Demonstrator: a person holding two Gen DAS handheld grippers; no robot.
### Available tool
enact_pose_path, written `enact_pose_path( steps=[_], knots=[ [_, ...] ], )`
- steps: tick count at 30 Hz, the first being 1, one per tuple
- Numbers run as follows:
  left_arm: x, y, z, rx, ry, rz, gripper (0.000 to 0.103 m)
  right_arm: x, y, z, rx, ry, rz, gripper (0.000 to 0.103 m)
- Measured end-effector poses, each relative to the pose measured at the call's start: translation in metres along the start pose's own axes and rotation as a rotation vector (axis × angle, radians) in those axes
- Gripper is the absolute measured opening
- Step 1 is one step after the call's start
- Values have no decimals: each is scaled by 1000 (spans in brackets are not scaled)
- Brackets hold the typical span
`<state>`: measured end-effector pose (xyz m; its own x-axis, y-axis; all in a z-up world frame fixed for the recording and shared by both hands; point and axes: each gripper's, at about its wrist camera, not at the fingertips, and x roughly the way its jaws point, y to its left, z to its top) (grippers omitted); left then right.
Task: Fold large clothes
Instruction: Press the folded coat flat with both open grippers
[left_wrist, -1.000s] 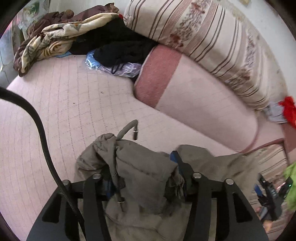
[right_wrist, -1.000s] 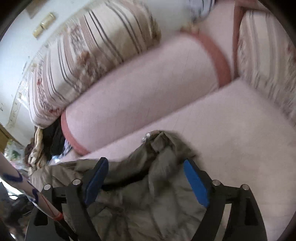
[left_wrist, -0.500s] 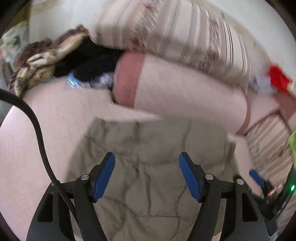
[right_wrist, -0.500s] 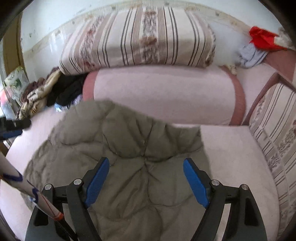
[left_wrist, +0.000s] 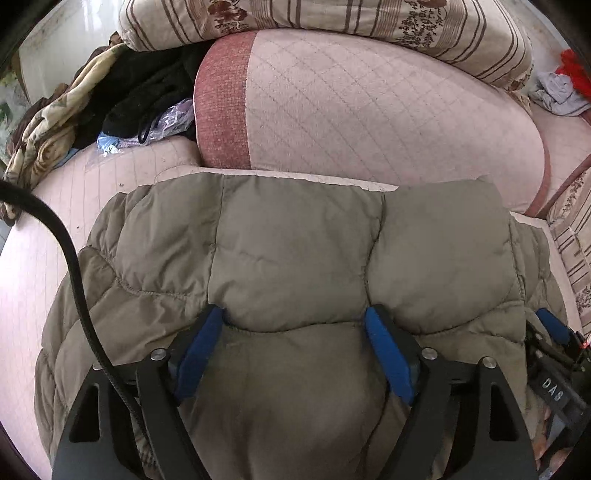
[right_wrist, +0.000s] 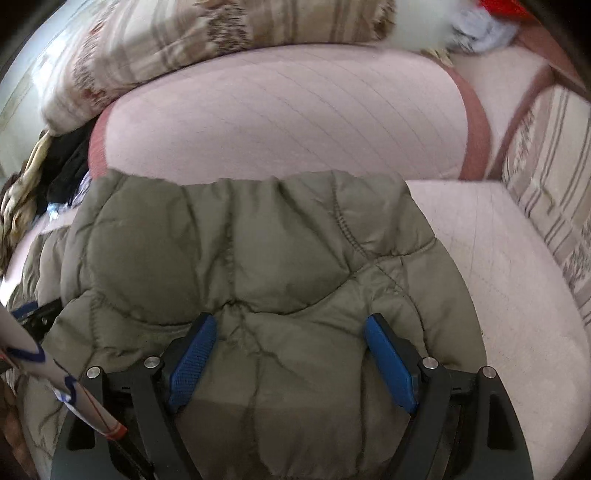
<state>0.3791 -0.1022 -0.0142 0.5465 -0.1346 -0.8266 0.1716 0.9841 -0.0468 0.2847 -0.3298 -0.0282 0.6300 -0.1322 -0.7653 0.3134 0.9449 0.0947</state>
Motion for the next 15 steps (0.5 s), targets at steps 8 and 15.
enact_pose_path(
  steps=[8,15],
  knots=[
    [10,-3,-4,12,-52,31,87,12,-2,-5,18,0,5,89],
    [-40,14,-4,-6,-58,9,83,-1,11,8,-41,40,-73,90]
  ],
)
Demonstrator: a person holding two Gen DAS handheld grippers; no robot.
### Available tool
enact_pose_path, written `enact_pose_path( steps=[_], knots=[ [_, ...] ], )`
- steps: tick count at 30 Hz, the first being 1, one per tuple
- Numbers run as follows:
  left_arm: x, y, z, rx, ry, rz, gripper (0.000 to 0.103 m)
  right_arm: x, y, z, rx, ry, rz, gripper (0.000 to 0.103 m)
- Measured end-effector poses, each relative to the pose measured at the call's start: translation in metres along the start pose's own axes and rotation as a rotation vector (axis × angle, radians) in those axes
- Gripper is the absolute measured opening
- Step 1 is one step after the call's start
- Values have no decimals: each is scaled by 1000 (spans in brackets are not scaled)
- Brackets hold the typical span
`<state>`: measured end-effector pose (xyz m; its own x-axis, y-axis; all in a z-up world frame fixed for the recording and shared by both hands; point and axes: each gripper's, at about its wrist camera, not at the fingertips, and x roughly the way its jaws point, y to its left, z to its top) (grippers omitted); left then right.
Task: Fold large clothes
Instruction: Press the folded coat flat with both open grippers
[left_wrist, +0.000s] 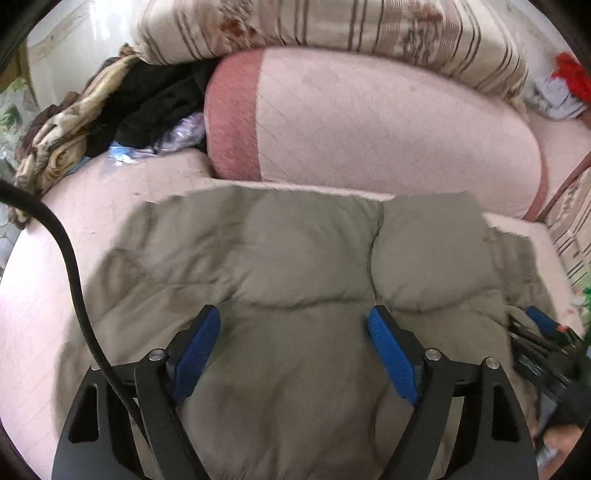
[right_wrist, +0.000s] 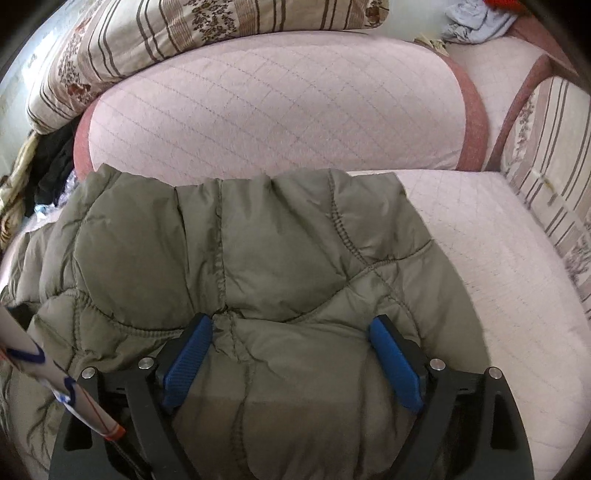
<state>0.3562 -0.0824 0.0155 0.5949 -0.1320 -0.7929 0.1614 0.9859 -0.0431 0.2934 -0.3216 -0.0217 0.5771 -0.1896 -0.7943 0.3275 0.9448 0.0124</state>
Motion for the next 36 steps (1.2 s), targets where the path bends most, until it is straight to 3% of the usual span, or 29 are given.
enact_pose_path(
  steps=[5,7,11,18,20,22,27,33,36],
  knots=[
    [-61,29,-10,6,-67,37,83,-72,18,6,-55,-127,24,85],
    [-80,45,-21,-5,-75,72,83,-91,32,8,-70,-147,61,74],
    [-103,69,-43,-49,-83,80,83,-101,66,12,-120,-140,132,62],
    [-111,94,-77,-70,-66,121,83,-36,92,7,-108,-33,85,62],
    [-108,97,-81,-60,-59,134,83,-12,87,1,-88,23,98,69],
    [-107,100,-86,-50,-61,149,83,-3,81,-1,-78,23,103,74],
    [-103,100,-92,-41,-58,157,83,-6,85,2,-113,22,70,78],
    [-112,94,-95,-16,-81,169,83,-56,62,5,-46,-65,92,78],
    [-117,89,-95,-13,-91,167,83,-60,50,-4,-77,-102,9,78]
  ],
)
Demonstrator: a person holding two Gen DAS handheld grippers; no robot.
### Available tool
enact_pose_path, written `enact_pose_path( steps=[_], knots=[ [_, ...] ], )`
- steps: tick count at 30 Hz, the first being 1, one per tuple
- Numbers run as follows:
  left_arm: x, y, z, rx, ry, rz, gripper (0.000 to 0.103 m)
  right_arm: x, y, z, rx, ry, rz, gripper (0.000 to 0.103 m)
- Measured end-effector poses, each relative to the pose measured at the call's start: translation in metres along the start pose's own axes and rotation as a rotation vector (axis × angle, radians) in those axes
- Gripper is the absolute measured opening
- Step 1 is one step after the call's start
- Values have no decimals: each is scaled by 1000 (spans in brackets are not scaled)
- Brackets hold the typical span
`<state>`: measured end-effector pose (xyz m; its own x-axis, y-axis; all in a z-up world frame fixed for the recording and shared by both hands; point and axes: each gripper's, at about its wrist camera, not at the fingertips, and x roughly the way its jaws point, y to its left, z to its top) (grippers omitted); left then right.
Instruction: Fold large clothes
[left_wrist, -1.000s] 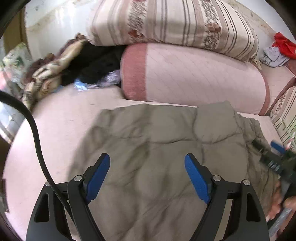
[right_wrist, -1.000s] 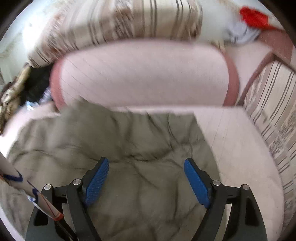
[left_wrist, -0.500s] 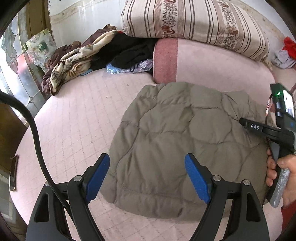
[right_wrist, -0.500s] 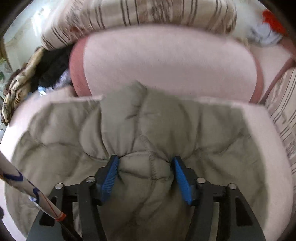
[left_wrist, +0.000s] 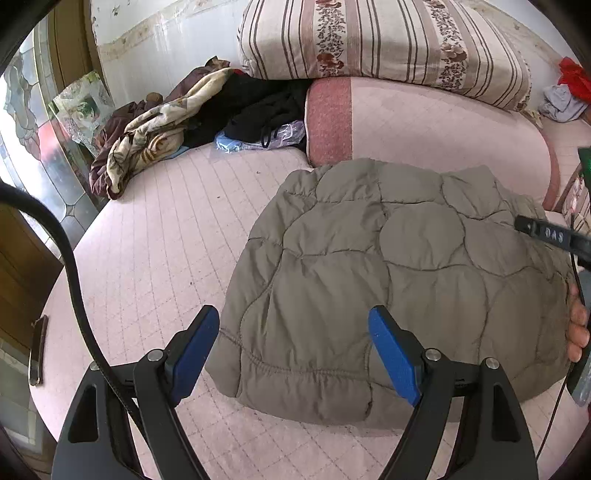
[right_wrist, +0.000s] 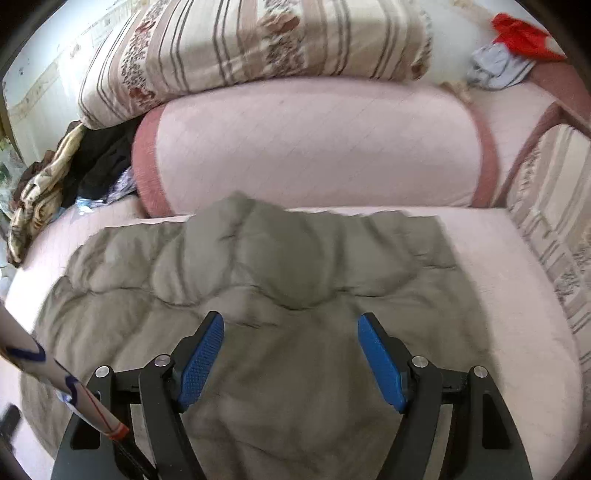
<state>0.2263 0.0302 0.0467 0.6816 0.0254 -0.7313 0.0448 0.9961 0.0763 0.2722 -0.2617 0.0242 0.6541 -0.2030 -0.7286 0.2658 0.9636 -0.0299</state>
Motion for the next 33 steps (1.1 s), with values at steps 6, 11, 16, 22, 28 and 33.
enact_pose_path(
  steps=[6,11,16,22,28,33],
  knots=[
    [-8,-10,0,15,-16,-12,83,47,-25,-18,29,85,-44,84],
    [-17,-15,1,45,-41,11,83,42,-32,-6,71,104,-45,88],
    [-24,-10,2,27,-49,13,83,-9,-50,-16,70,20,-41,87],
    [-18,2,3,-4,-25,-9,83,-36,-96,-34,91,10,-74,87],
    [33,52,23,-159,100,-148,83,-21,-172,-38,235,131,22,97],
    [100,87,28,-298,230,-393,83,17,-205,-51,311,255,124,101]
  ],
)
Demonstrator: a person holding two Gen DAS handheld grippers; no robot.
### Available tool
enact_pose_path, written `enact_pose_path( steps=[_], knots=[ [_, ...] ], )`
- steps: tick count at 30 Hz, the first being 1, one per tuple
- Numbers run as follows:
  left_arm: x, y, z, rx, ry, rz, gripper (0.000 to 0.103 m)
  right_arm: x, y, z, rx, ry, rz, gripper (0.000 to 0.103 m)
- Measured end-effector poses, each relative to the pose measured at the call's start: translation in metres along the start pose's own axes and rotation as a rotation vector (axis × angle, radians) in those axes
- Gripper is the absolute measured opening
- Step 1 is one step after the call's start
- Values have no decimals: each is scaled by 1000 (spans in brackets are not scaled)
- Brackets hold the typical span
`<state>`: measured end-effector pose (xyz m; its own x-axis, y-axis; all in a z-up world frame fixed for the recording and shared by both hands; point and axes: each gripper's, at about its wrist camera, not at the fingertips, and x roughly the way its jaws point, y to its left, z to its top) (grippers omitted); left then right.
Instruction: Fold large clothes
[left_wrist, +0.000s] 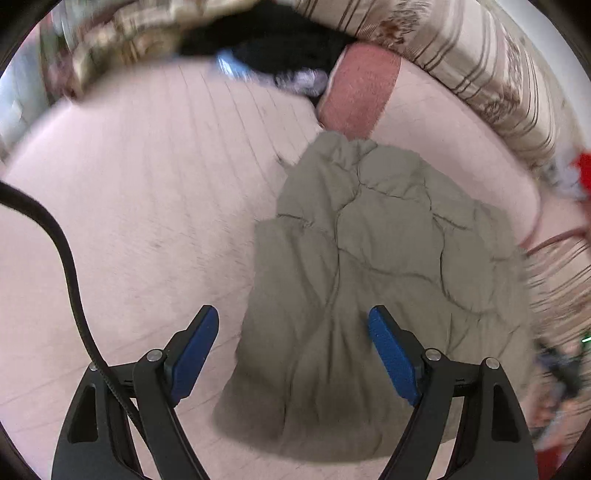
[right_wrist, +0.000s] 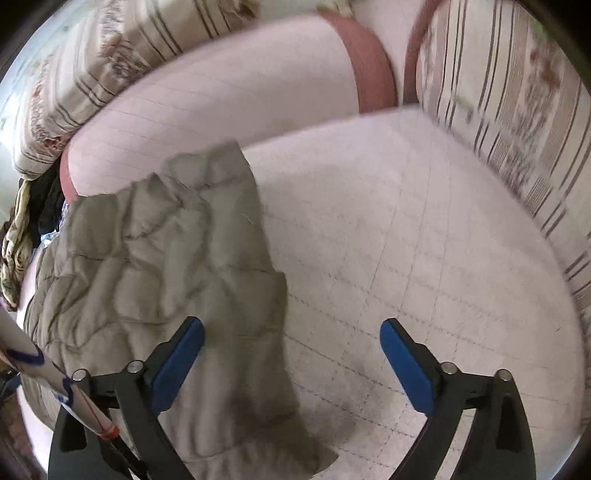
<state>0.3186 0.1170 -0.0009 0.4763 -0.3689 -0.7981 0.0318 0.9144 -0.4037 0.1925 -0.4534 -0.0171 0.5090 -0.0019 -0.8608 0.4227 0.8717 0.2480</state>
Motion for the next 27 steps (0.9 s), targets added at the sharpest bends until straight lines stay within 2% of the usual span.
enact_pose_path(
  steps=[3,4,9,11,14,16,19,21,22,23,24,25,26,27],
  knots=[
    [27,22,8,-66,87,-230,83,20,-13,0,50,53,96,103],
    [36,27,11,-86,110,-281,83,29,-17,1,78,78,147,103],
    [65,33,15,-86,165,-410,93,65,-23,4,149,173,353,103],
    [71,31,18,-68,185,-443,97,74,-23,5,172,183,430,103],
    [77,20,20,-11,212,-449,102,85,-11,9,122,203,495,103],
    [84,10,22,16,224,-420,102,88,-1,11,96,202,495,103],
    [88,3,25,-16,204,-370,103,92,4,13,119,181,502,103],
    [85,-2,22,-28,189,-334,102,88,4,9,146,165,495,99],
    [82,-6,20,-19,181,-303,99,84,4,7,158,169,516,85],
    [77,-7,18,-11,174,-282,89,81,3,4,187,180,546,71],
    [71,-11,16,0,167,-265,79,78,4,5,195,176,543,67],
    [63,-14,14,10,163,-250,75,70,5,3,189,168,532,58],
    [56,-15,12,16,160,-240,66,64,5,0,186,165,529,53],
    [47,-17,9,22,156,-230,59,56,6,-2,185,164,524,51]
  ],
)
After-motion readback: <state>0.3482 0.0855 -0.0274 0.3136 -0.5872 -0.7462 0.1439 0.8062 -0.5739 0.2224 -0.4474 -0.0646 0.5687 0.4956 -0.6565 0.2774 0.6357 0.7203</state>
